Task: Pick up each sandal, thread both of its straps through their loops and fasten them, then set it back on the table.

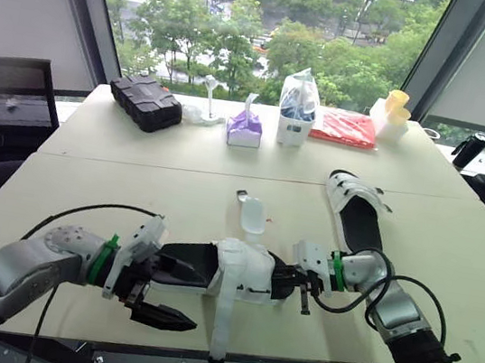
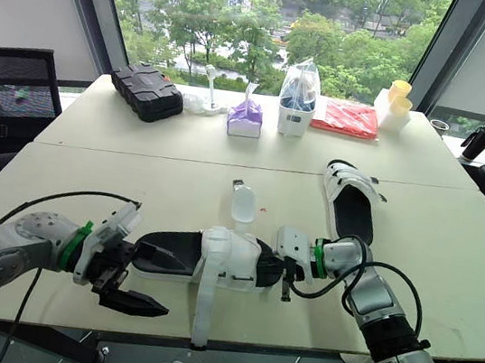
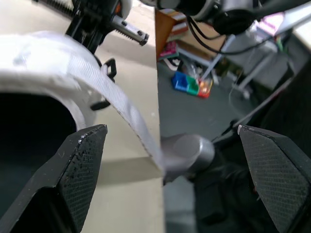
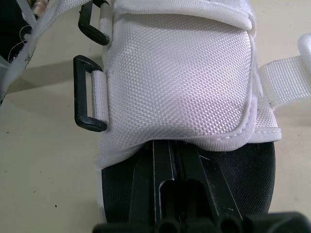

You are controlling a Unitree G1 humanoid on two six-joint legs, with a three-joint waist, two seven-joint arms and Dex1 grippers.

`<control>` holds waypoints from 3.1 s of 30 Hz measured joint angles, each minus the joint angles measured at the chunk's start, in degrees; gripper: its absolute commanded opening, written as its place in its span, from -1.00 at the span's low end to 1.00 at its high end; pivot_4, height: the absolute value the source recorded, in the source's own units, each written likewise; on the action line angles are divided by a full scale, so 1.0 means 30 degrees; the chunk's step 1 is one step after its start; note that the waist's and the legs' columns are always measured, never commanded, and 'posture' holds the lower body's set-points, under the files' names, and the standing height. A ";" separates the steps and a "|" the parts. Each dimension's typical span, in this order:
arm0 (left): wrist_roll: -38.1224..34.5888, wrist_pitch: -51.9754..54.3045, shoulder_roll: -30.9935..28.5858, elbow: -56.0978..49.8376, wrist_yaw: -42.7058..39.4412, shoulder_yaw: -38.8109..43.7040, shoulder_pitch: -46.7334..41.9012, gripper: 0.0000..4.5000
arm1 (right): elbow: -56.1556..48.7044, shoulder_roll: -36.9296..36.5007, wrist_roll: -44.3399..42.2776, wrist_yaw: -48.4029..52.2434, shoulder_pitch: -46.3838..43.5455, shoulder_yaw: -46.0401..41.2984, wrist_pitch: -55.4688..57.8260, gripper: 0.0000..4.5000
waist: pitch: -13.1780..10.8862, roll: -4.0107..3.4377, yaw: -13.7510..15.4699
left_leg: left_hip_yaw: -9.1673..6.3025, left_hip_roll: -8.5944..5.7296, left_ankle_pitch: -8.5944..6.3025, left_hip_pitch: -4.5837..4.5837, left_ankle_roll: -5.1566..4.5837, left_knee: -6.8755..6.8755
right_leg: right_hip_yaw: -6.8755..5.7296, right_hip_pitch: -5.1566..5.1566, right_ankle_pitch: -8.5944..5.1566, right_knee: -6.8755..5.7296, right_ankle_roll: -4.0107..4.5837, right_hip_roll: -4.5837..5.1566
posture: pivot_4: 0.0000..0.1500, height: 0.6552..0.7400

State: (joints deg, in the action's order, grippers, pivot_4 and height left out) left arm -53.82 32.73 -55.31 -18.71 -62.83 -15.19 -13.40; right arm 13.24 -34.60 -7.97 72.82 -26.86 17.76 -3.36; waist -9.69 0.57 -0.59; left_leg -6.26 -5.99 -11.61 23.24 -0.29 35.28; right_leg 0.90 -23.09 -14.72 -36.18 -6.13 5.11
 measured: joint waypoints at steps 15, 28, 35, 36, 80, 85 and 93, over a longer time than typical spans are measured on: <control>0.0732 0.3623 0.3690 -0.0575 0.2044 0.0395 0.1620 0.99 | -0.1452 -0.0123 0.0001 -0.0477 0.0850 -0.0432 0.1142 -1.00 | 0.0013 -0.0001 0.0080 | 0.0013 -0.0010 -0.0033 0.0020 0.0055 -0.0038 | 0.0000 -0.0003 -0.0027 0.0035 0.0053 0.0041 | 1.00 1.00; 0.1918 0.4840 0.7338 0.0357 0.3651 0.0378 0.2156 0.42 | -0.2616 -0.0527 0.0002 -0.0901 0.1608 -0.0822 0.1906 -1.00 | 0.0021 -0.0004 0.0413 | 0.0023 -0.0015 -0.0033 0.0034 0.0056 -0.0042 | -0.0004 0.0001 -0.0036 0.0044 0.0068 0.0058 | 1.00 1.00; 0.1958 0.5476 0.7725 0.0349 0.3905 0.0367 0.2388 -0.99 | -0.3025 -0.0696 0.0002 -0.0919 0.1773 -0.0848 0.2252 -1.00 | 0.0024 0.0001 0.0448 | 0.0024 -0.0018 -0.0034 0.0040 0.0056 -0.0041 | -0.0007 0.0002 -0.0039 0.0055 0.0073 0.0069 | 1.00 1.00; 0.1959 0.5558 0.7760 0.0347 0.3939 0.0370 0.2403 -0.99 | -0.3040 -0.0698 0.0002 -0.0919 0.1772 -0.0850 0.2252 -1.00 | 0.0024 0.0000 0.0445 | 0.0025 -0.0018 -0.0034 0.0043 0.0056 -0.0042 | -0.0008 0.0004 -0.0040 0.0055 0.0074 0.0069 | 1.00 1.00; 0.2861 0.9069 0.9319 1.2656 -0.3239 0.2380 -0.9472 -0.99 | -0.2265 -0.0661 0.0108 -0.0834 0.1239 -0.0373 0.1386 -1.00 | 0.0026 0.0065 0.0329 | 0.0000 -0.0033 -0.0012 0.0050 0.0086 -0.0046 | -0.0056 0.0021 -0.0025 0.0036 0.0045 0.0070 | 1.00 1.00; 0.3239 0.9024 0.9413 1.2655 -0.3553 0.2372 -0.9472 -0.99 | -0.2260 -0.0663 0.0123 -0.0841 0.1239 -0.0367 0.1336 -1.00 | 0.0026 0.0065 0.0327 | -0.0001 -0.0033 -0.0012 0.0050 0.0086 -0.0046 | -0.0057 0.0021 -0.0024 0.0035 0.0044 0.0069 | 1.00 1.00; 0.4468 0.7993 0.9521 1.2569 -0.4264 0.1892 -0.9470 -0.99 | -0.2260 -0.0692 0.0135 -0.0841 0.1241 -0.0364 0.1284 -1.00 | 0.0026 0.0065 0.0340 | 0.0000 -0.0033 -0.0012 0.0050 0.0088 -0.0045 | -0.0056 0.0022 -0.0025 0.0036 0.0045 0.0070 | 1.00 1.00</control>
State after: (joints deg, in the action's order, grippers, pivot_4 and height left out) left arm -40.42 56.71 -26.75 19.00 -75.63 -9.52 -41.81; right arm 6.46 -36.67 -7.56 70.29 -23.13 16.67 0.49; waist -9.61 0.77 0.43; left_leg -6.26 -6.09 -11.64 23.39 -0.03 35.15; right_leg 0.73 -23.02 -14.79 -36.07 -6.00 5.32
